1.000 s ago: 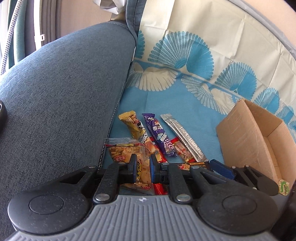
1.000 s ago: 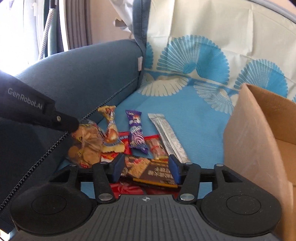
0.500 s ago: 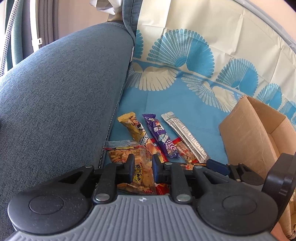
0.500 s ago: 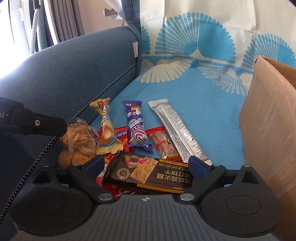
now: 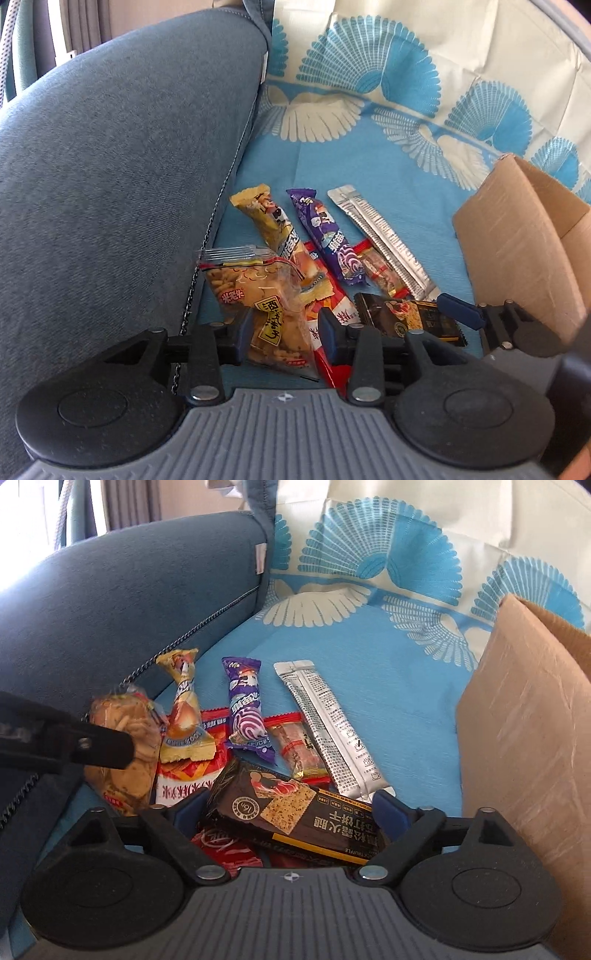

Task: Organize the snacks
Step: 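Grasp the dark brown biscuit pack with the right gripper while the left approaches the cookie bag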

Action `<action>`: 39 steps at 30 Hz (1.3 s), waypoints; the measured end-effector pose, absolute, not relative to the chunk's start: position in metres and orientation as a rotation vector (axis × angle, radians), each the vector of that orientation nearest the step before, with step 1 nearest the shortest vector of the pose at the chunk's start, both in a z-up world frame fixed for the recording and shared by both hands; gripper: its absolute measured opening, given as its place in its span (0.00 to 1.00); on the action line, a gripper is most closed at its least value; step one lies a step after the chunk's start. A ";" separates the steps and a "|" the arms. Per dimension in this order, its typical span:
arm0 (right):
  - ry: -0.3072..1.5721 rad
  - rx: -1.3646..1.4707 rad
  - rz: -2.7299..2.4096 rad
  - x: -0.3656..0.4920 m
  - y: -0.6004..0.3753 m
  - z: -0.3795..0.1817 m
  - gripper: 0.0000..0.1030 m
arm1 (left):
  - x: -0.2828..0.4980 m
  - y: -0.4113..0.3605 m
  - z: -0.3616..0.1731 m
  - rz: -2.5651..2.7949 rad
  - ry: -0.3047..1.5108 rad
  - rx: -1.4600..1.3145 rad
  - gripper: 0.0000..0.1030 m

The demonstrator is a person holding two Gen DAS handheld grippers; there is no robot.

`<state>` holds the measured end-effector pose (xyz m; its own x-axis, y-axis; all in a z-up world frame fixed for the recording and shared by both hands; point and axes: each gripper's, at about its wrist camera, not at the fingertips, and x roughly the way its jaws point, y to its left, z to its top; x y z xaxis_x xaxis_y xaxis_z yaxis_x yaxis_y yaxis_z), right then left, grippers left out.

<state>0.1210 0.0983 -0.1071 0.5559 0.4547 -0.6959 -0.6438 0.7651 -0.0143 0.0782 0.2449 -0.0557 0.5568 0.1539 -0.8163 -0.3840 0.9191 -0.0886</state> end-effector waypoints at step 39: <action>0.531 -0.586 0.842 -0.047 0.055 -0.068 0.24 | 0.036 0.228 -0.031 0.266 0.910 -0.287 0.02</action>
